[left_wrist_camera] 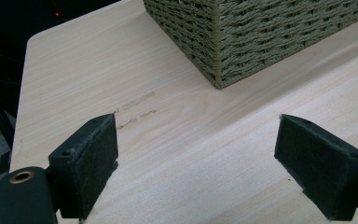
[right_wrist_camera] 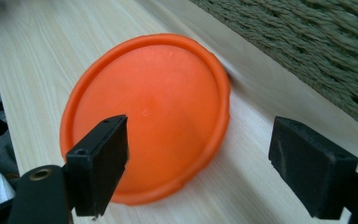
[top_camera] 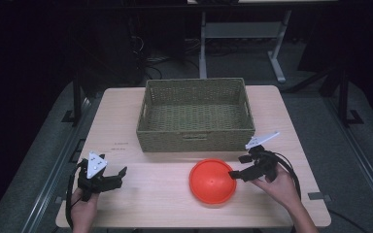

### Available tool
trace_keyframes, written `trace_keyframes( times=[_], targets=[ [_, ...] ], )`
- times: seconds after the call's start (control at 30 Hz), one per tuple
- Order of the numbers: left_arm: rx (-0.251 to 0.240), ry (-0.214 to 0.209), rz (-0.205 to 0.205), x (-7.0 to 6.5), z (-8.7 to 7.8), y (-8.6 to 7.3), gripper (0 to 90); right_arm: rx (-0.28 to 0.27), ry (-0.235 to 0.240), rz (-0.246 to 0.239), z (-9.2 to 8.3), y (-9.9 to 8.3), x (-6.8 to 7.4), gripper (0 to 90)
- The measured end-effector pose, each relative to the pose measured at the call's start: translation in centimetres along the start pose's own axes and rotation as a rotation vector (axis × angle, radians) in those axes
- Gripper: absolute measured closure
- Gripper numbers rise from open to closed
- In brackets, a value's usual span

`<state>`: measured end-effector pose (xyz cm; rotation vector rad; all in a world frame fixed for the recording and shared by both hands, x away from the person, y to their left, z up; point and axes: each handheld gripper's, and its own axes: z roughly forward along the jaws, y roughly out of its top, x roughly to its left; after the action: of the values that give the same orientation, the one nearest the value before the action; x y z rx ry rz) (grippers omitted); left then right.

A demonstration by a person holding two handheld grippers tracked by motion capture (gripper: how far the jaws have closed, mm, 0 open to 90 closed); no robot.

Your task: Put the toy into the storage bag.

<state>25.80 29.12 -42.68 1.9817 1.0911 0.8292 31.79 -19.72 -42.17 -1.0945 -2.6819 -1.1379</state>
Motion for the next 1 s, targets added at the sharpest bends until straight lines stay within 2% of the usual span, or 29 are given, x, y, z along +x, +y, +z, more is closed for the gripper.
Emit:
trace_keyframes(
  times=[0.1,0.33,0.63,0.77,1.0],
  targets=[
    [0.000,0.002,0.000,0.1,0.0,0.0,12.8,-0.009,0.011,-0.007,0.4,0.4,0.1,19.8],
    [-0.001,0.001,0.004,0.0,0.0,0.0,12.9,0.026,0.006,0.005,1.6,1.0,0.1,20.1],
    [-0.001,0.000,0.007,-0.1,0.1,0.0,12.9,0.069,0.006,0.021,3.3,0.8,-0.8,22.9],
    [0.004,-0.002,0.009,-0.1,0.1,0.0,12.9,0.091,0.007,0.030,3.7,0.6,-1.1,27.2],
    [0.001,-0.001,0.006,-0.1,0.1,0.0,12.9,0.096,0.038,0.041,4.2,0.5,-1.4,37.6]
  ],
)
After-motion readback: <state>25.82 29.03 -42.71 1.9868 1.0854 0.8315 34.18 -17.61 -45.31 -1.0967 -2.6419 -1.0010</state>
